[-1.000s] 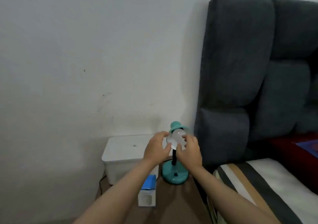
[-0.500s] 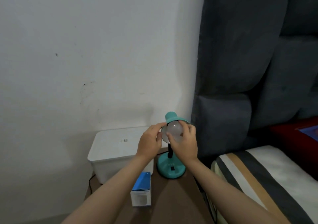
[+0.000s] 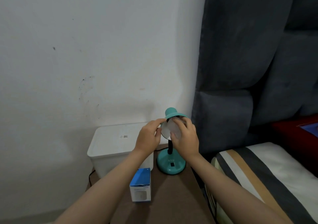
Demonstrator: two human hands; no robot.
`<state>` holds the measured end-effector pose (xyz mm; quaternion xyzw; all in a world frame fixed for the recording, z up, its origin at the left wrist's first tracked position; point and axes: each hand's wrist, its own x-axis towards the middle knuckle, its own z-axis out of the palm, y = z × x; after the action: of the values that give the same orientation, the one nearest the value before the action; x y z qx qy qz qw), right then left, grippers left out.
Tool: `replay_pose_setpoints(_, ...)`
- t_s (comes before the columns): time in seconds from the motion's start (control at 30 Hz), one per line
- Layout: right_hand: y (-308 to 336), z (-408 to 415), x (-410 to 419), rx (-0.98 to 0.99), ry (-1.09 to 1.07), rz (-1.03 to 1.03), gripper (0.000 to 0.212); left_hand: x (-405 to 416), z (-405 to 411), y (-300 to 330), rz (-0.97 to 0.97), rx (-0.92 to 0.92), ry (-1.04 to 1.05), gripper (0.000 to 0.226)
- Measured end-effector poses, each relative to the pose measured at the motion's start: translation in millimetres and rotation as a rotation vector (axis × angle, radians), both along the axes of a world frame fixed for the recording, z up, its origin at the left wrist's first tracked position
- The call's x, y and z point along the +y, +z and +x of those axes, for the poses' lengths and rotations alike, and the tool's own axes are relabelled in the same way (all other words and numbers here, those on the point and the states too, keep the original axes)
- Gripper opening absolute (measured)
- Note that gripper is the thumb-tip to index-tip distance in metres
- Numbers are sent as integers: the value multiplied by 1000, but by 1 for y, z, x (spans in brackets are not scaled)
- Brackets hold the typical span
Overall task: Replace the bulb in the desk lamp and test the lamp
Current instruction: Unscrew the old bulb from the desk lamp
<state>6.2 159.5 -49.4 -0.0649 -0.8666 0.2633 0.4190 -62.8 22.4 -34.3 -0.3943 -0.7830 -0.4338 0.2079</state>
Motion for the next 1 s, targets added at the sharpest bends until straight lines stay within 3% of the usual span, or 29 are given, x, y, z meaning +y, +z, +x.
replay_pose_setpoints(0.17, -9, 0, -10, 52, 5, -167, 61, 0, 0, -1, 1, 8, -3, 38)
replay_pose_setpoints(0.27, -7, -2, -11, 53, 0, -169, 54, 0, -1, 0, 1, 8, -1, 38)
replay_pose_setpoints(0.6, -5, -3, 2, -59, 6, 158, 57, 0, -2, -1, 9, -11, -4, 38)
replay_pose_setpoints(0.83, -8, -1, -11, 31, -63, -151, 64, 0, 0, 0, -2, -19, -2, 38)
replay_pose_setpoints(1.0, -2, -9, -12, -68, -83, -194, 55, 0, 1, 1, -4, -18, 1, 40)
